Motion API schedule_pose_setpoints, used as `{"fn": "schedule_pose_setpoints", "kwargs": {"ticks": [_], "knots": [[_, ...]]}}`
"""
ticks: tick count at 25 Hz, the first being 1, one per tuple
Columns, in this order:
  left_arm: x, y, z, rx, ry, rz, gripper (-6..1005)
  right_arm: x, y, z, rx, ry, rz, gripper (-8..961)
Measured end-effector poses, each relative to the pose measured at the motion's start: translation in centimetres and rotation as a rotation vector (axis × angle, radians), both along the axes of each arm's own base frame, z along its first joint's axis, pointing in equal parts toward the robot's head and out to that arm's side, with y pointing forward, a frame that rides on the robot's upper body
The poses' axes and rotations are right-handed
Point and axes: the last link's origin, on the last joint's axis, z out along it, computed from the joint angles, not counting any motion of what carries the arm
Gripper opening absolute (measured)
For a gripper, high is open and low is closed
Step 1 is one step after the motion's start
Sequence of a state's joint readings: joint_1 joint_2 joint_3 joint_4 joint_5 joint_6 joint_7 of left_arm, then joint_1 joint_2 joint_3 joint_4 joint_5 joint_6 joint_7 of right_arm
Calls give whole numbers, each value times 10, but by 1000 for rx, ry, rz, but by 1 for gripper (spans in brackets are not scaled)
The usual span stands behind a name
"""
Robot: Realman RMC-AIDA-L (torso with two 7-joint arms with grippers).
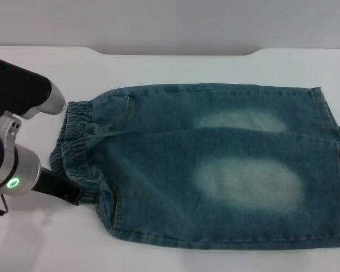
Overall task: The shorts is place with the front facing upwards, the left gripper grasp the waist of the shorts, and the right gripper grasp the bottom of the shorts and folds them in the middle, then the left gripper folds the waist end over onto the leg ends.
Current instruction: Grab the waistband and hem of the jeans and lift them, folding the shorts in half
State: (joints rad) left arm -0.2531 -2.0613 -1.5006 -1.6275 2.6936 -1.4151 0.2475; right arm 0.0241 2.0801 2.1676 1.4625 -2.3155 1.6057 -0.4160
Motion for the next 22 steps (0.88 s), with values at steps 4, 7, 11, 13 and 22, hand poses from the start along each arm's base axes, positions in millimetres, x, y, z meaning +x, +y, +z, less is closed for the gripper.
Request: {"fn": "schedule_pose_setpoints", "kwargs": {"ticks": [4, 7, 11, 13, 22], "knots": [[0, 0, 0, 0, 0, -1, 60, 1, 1, -3, -6, 10, -4, 591], [0, 0, 0, -1, 0, -1, 61, 1, 2, -5, -11, 13, -2, 591], [0, 0, -1, -1, 0, -1, 62, -2, 4, -8, -17, 20, 9, 590], [0, 0, 0, 0, -1, -2, 62, -2, 5, -10, -21, 25, 9, 591], [0, 0, 0, 0, 1, -2, 65, 0, 6, -14, -32, 36, 1, 582]]}}
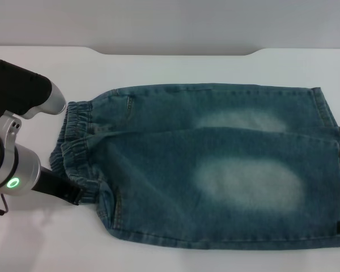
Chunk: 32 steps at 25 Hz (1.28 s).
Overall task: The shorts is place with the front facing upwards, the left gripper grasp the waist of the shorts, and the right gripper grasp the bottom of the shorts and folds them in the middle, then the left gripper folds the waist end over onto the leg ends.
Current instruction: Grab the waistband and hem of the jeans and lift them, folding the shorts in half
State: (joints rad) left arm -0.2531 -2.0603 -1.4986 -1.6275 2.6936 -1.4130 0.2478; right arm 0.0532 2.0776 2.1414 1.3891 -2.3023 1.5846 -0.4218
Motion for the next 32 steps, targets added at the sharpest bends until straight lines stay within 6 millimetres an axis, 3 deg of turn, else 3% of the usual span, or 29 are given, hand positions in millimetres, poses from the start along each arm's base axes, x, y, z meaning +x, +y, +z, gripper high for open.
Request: {"fn": "schedule_pose_setpoints", "kwargs": {"ticks": [14, 17, 22, 27, 32], "knots": [[0, 0, 0, -2, 2, 1, 68, -5, -2, -5, -37, 24, 72, 515], [-1, 0, 0, -3, 3, 2, 69, -6, -1, -4, -38, 25, 80, 294], [-3, 0, 2, 6, 2, 8, 70, -14, 1, 2, -26, 22, 116, 63], [-6, -1, 2, 16, -2, 14, 71, -22, 4, 8, -2, 30, 151, 15], [-6, -1, 4, 34, -9, 6, 72, -30, 8, 15, 24, 14, 191, 26]]}}
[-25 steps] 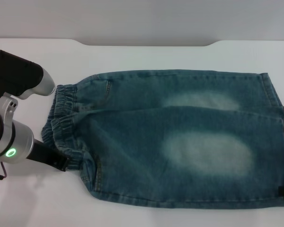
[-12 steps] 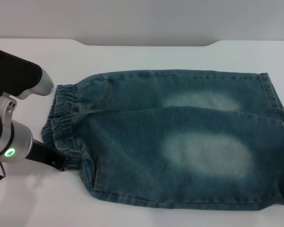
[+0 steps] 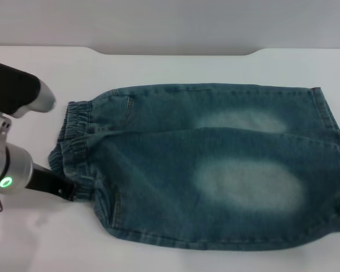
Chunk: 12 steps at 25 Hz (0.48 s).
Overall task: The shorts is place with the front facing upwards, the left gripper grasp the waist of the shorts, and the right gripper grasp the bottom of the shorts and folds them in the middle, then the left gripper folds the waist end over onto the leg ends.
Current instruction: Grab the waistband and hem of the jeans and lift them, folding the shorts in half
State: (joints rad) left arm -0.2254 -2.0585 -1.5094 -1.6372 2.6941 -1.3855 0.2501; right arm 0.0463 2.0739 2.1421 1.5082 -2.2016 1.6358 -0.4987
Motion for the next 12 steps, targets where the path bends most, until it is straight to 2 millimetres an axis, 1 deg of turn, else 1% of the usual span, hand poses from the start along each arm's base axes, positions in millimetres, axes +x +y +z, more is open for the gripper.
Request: {"fn": "schedule_pose_setpoints", "kwargs": {"ticks": [2, 3, 5, 6, 7, 8, 9, 10, 12], "knots": [[0, 0, 0, 0, 0, 0, 73, -4, 1, 5, 21, -2, 19, 30], [0, 1, 5, 29, -8, -4, 73, -6, 1, 9, 36, -3, 30, 32], [0, 1, 5, 29, -8, -4, 73, -9, 2, 15, 66, -2, 47, 37], [1, 3, 14, 76, -17, -20, 74, -10, 3, 18, 78, -3, 55, 39], [1, 3, 14, 76, -17, -20, 74, -12, 3, 21, 92, -8, 63, 41], [1, 6, 23, 115, -19, -34, 74, -14, 4, 25, 106, -18, 75, 43], [1, 6, 23, 115, -19, -34, 74, -15, 5, 28, 118, -26, 85, 45], [1, 10, 30, 148, -25, -53, 75, -17, 6, 32, 134, -39, 100, 47], [2, 12, 31, 159, -28, -59, 75, -21, 9, 42, 178, -69, 135, 52]]}}
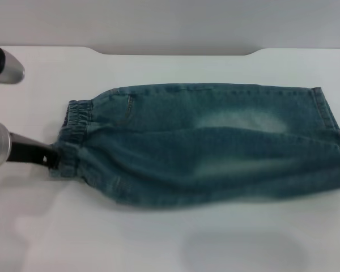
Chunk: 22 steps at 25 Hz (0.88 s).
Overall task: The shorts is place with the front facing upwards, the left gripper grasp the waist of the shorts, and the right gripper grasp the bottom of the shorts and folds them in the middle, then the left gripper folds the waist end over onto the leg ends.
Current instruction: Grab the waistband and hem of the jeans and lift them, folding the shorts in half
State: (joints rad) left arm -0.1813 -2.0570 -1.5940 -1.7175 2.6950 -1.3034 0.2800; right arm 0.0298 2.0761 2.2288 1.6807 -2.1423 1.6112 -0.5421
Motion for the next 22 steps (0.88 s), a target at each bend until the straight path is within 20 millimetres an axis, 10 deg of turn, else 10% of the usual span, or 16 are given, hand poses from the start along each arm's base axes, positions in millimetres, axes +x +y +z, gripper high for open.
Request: {"fn": "schedule_pose_setpoints", "kwargs": {"ticks": [11, 22], "knots": [[10, 20, 13, 124, -26, -90, 78, -19, 17, 47, 218, -100, 134, 75], [18, 39, 3, 176, -92, -163, 80, -17, 41, 41, 251, -88, 178, 99]]}}
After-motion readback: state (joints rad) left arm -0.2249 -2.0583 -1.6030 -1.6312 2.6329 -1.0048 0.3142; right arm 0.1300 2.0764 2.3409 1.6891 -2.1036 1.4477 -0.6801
